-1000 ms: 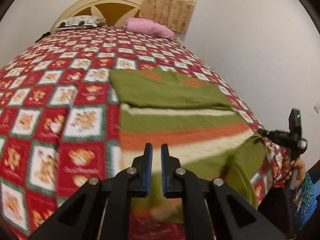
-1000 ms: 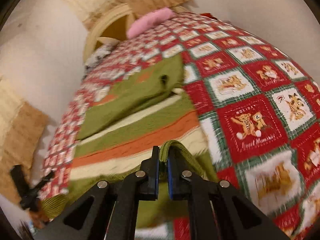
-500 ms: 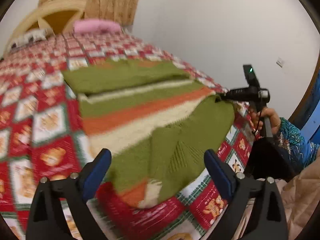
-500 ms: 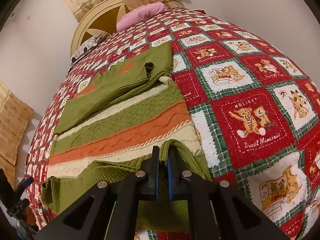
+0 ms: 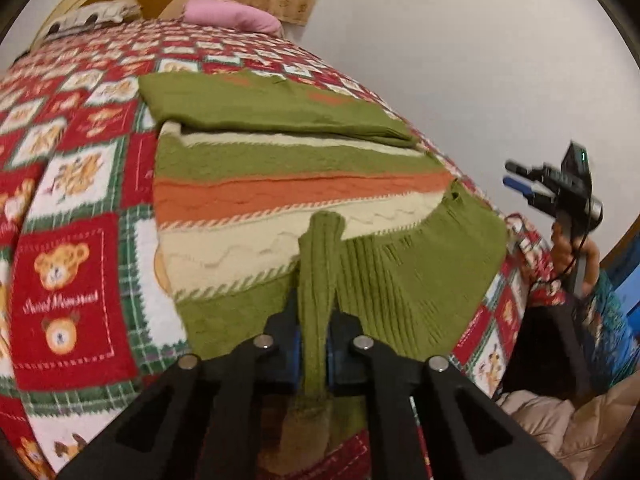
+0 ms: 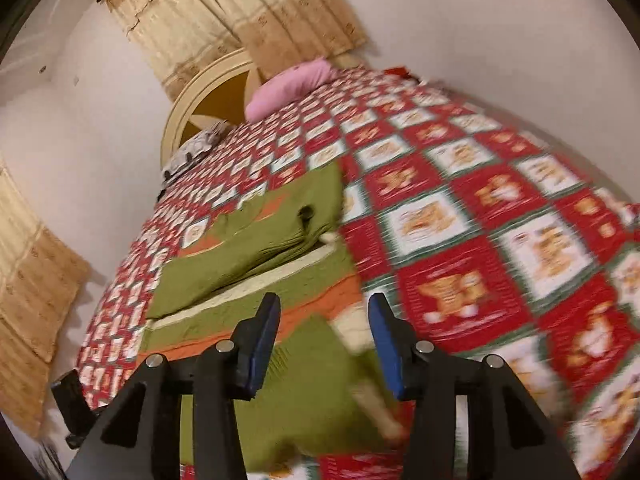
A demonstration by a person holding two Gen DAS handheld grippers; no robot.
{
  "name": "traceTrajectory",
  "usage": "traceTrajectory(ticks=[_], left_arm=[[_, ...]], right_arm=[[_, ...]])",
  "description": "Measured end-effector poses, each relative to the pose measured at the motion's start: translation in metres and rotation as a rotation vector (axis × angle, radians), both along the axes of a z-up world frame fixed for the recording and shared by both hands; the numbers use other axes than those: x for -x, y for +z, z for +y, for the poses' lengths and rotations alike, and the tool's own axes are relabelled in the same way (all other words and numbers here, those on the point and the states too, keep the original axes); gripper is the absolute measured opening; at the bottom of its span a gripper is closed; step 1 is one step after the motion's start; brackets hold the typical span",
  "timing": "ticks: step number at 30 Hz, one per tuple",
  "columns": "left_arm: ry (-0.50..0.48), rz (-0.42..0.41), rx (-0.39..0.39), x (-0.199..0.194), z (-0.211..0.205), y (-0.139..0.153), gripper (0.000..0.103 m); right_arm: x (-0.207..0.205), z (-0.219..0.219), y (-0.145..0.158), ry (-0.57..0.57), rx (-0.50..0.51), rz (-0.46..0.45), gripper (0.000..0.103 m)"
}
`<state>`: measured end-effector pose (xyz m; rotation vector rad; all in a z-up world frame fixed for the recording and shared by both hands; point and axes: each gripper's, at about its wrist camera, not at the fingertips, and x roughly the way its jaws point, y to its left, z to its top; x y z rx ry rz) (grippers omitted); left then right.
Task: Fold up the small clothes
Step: 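Lift the ribbed hem with both tools and carry it toward the collar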
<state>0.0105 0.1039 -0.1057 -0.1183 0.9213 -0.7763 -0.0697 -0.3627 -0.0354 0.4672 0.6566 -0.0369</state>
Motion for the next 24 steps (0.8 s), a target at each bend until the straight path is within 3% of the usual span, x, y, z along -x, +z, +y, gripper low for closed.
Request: traceTrajectory(ticks=[4, 8, 10, 12, 14, 17, 19, 20, 21, 22, 24], left_arm=[[-0.003, 0.001, -0.002, 0.004, -0.005, 0.0, 0.01], [0.004, 0.017, 0.007, -0.004, -0.009, -0.001, 0.017], [0.002, 0.027, 0.026, -0.005, -0.01, -0.002, 0.025], [-0.004, 0.038, 0.053, -0.005, -0.01, -0.003, 0.041], [0.002, 0.036, 0.059, -0.004, -0.011, -0.002, 0.044], [0.014, 0.004, 0.034, 0.0, -0.015, -0.001, 0.044], [0.025, -0.018, 0.03, 0.002, -0.015, -0.002, 0.039], [0.031, -0.025, 0.025, 0.002, -0.014, -0.002, 0.029], [0.043, -0.029, 0.017, 0.002, -0.012, -0.003, 0.014], [0.055, -0.014, 0.023, -0.001, -0.009, -0.004, 0.009], [0.072, 0.02, 0.066, -0.004, -0.001, -0.004, 0.006]], right_arm=[[0.007, 0.015, -0.007, 0.056, 0.118, 0.054, 0.047], [-0.002, 0.049, -0.021, 0.165, 0.231, 0.084, 0.047], [-0.01, 0.059, -0.027, 0.204, 0.275, 0.098, 0.047], [-0.024, 0.072, -0.039, 0.263, 0.329, 0.132, 0.047], [-0.035, 0.08, -0.054, 0.307, 0.369, 0.188, 0.047], [-0.029, 0.095, -0.061, 0.332, 0.516, 0.153, 0.048], [-0.027, 0.099, -0.061, 0.331, 0.552, 0.16, 0.044], [-0.027, 0.099, -0.06, 0.335, 0.54, 0.167, 0.038], [-0.027, 0.099, -0.059, 0.34, 0.536, 0.174, 0.024], [-0.026, 0.101, -0.058, 0.336, 0.55, 0.179, 0.014], [-0.021, 0.104, -0.052, 0.325, 0.57, 0.181, 0.009]])
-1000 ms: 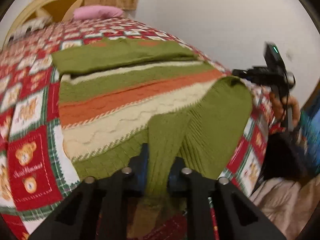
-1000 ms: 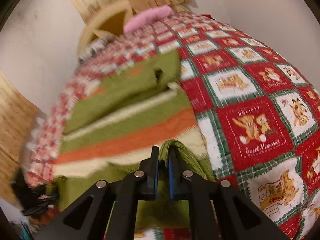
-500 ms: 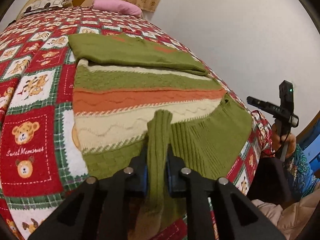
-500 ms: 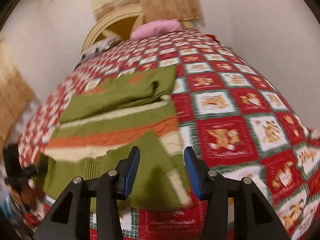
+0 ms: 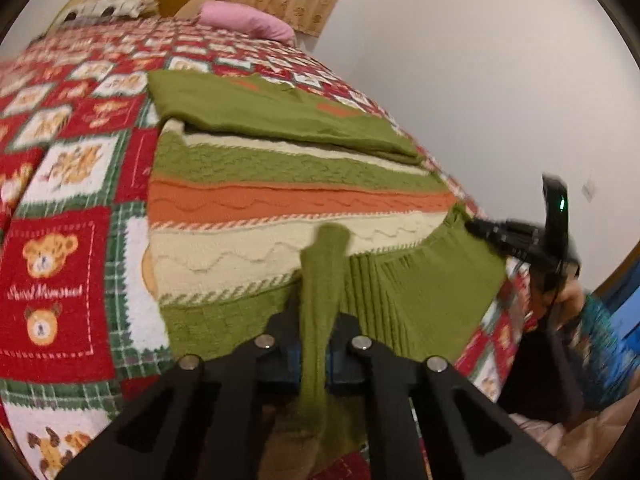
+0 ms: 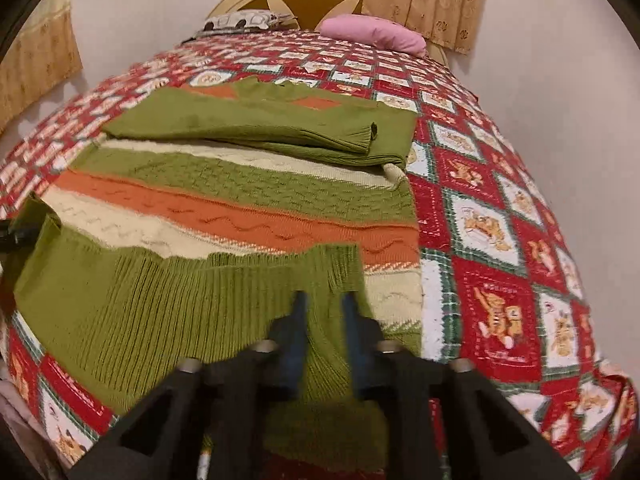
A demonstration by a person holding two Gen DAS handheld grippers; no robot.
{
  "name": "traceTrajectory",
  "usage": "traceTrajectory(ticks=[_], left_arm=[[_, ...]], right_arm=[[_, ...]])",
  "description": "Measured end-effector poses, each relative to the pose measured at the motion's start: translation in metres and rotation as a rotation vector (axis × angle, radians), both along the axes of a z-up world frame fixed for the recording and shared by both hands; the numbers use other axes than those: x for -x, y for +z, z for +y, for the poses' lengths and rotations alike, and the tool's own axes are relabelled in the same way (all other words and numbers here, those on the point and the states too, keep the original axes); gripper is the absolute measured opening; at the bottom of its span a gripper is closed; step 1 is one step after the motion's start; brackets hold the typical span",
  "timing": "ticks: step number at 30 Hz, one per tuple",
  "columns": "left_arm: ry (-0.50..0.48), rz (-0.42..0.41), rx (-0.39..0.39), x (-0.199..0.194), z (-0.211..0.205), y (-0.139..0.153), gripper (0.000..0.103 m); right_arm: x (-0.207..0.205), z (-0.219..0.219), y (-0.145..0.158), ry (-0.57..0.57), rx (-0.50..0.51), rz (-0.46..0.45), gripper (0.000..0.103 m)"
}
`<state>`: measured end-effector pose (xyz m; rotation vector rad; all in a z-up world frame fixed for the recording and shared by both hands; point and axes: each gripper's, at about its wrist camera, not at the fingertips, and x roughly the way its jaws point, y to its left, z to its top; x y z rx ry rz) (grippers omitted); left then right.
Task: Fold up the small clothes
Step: 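Lift the ribbed hem with both tools and carry it toward the collar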
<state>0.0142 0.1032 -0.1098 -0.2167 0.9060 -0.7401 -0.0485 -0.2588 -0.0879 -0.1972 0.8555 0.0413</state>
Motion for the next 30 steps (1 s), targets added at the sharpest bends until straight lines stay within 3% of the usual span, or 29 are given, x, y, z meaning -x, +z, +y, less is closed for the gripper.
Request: traceTrajectory(ticks=[8, 12, 17, 19, 20, 21, 26, 30], left_arm=[[0.055, -0.04, 0.004, -0.004, 0.012, 0.01, 0.006], [0.036, 0.009, 0.006, -0.014, 0.005, -0.002, 0.007], [0.008, 0.016, 0.038, -0.014, 0.004, -0.001, 0.029], [0.012, 0.006, 0.03, -0.014, 0.001, 0.001, 0.03], [0.017, -0.005, 0.021, -0.013, -0.001, 0.001, 0.026], [0.028, -0.022, -0.011, -0.012, -0.004, 0.002, 0.007], [0.05, -0.053, -0.083, -0.01, -0.008, 0.012, 0.005], [0.09, -0.096, -0.057, -0.016, -0.001, 0.034, 0.005]], right_arm=[[0.027, -0.015, 0.036, -0.116, -0.126, -0.148, 0.009], [0.02, -0.007, 0.023, -0.125, -0.08, -0.112, 0.009], [0.016, -0.005, 0.008, -0.129, -0.076, -0.075, 0.009], [0.014, -0.007, 0.006, -0.14, -0.085, -0.066, 0.009], [0.015, -0.007, 0.005, -0.145, -0.087, -0.064, 0.009], [0.015, -0.007, 0.006, -0.149, -0.086, -0.064, 0.009], [0.024, -0.005, 0.028, -0.153, -0.093, -0.115, 0.009], [0.024, -0.004, 0.052, -0.147, -0.106, -0.171, 0.009]])
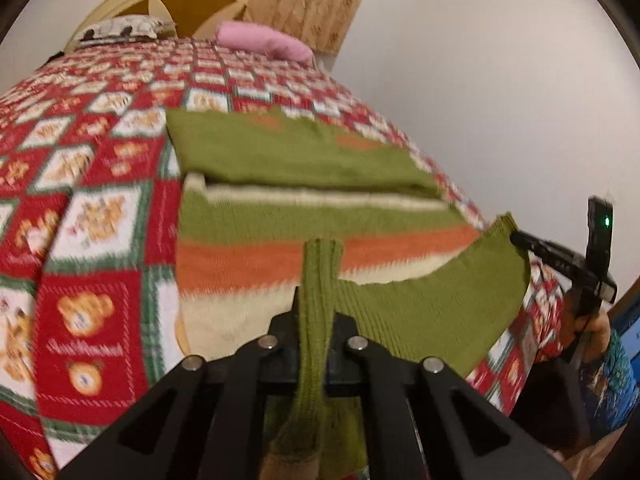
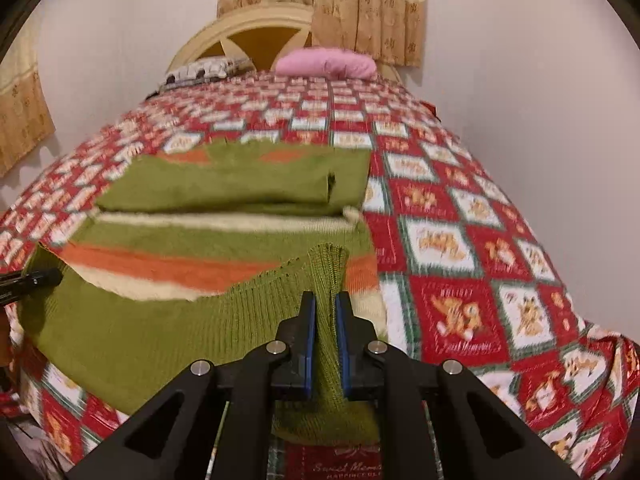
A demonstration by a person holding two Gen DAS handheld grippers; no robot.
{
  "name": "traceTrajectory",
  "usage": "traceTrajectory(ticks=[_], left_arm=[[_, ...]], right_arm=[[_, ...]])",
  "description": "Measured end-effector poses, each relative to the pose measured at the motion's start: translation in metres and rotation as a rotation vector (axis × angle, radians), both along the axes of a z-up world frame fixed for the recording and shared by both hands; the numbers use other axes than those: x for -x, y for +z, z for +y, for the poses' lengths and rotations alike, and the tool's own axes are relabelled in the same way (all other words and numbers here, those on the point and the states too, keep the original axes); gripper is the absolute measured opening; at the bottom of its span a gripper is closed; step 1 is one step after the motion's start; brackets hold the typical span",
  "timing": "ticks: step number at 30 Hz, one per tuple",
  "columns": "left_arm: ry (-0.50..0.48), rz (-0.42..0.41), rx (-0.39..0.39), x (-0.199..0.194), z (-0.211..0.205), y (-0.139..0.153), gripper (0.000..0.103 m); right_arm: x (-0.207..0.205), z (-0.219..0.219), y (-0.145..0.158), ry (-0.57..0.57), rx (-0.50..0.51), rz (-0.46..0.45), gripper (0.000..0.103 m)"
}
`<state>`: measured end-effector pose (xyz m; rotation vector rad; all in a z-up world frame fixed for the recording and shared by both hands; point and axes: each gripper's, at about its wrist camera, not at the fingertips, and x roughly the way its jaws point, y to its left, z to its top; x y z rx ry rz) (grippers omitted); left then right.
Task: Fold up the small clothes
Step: 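Lift the ribbed hem with both tools and carry it toward the collar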
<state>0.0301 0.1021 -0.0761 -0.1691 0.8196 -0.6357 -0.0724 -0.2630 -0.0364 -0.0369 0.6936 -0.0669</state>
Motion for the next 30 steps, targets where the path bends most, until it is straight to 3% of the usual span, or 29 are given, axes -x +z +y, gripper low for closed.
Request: traceTrajectory(ticks=[7, 30], left_arm=[[0.072, -0.075, -0.011, -0.029, -0.001, 0.03, 0.005], [0.205, -0.034, -0.017, -0.131, -0.01, 0.035, 0.005]], right_arm=[[-0.02, 0.002, 0.021, -0.032, 0.03, -0.06, 0.009], [-0.12, 0.008, 0.031, -0.049, 0.102, -0.089, 0.009]])
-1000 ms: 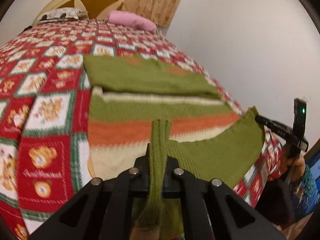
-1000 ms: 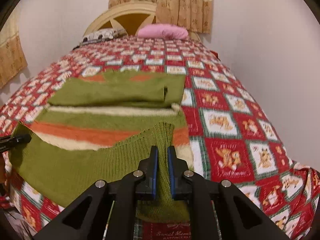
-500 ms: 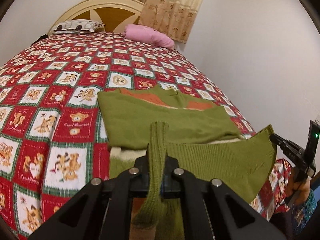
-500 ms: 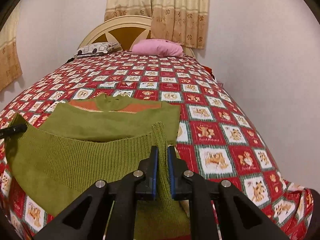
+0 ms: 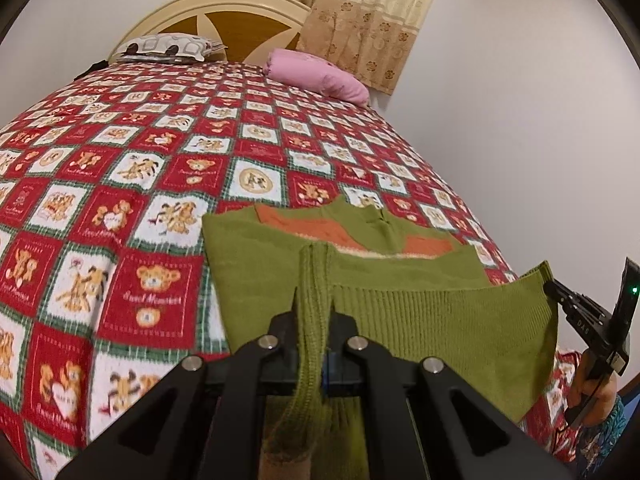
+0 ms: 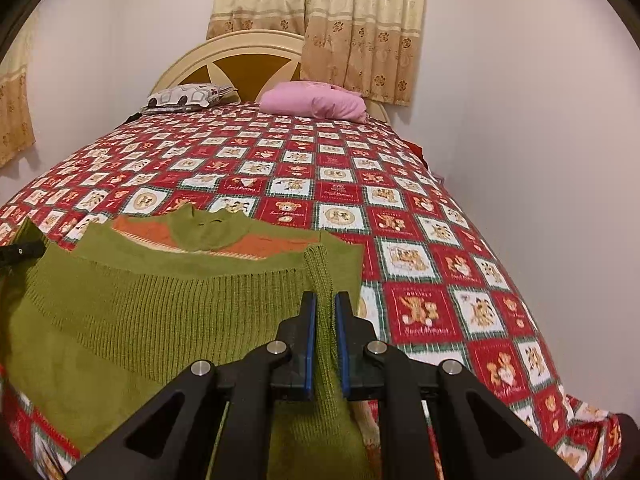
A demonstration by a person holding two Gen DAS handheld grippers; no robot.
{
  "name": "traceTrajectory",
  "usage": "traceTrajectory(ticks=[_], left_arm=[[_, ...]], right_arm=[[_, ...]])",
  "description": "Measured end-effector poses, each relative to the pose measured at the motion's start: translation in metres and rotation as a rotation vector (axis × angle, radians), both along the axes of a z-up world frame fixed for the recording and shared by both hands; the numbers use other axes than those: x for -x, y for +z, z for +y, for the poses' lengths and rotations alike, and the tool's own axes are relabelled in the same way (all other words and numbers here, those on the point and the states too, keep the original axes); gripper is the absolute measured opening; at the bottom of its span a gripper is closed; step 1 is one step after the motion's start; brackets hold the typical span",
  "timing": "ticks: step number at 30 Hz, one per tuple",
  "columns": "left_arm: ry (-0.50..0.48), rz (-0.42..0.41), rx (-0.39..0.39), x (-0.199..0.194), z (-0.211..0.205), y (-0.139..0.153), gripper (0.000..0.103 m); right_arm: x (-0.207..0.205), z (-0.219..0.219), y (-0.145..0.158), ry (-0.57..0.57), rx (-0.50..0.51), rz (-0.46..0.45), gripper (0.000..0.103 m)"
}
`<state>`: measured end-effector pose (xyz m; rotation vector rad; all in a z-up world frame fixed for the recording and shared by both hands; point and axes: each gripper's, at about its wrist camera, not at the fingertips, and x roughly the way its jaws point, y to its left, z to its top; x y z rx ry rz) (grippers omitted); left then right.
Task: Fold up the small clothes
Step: 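Lift the ribbed hem with both tools and carry it toward the collar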
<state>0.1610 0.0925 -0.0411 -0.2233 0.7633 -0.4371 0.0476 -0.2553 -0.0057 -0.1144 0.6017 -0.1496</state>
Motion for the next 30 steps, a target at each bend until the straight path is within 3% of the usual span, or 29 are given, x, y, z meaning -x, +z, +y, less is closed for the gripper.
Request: traceTrajectory(ticks=[17, 30], left_arm=[[0.049, -0.004, -0.009, -0.081, -0.009, 0.003, 0.005], [0.147, -0.009, -0.047, -0.135, -0.023, -0.021, 0.005]], right_arm=[[-0.105, -0.006, -0.005, -0.026, 0.048, 0.0, 0.008], [-0.184, -0.014, -0.037, -0.094, 0.094, 0.041, 0.008]])
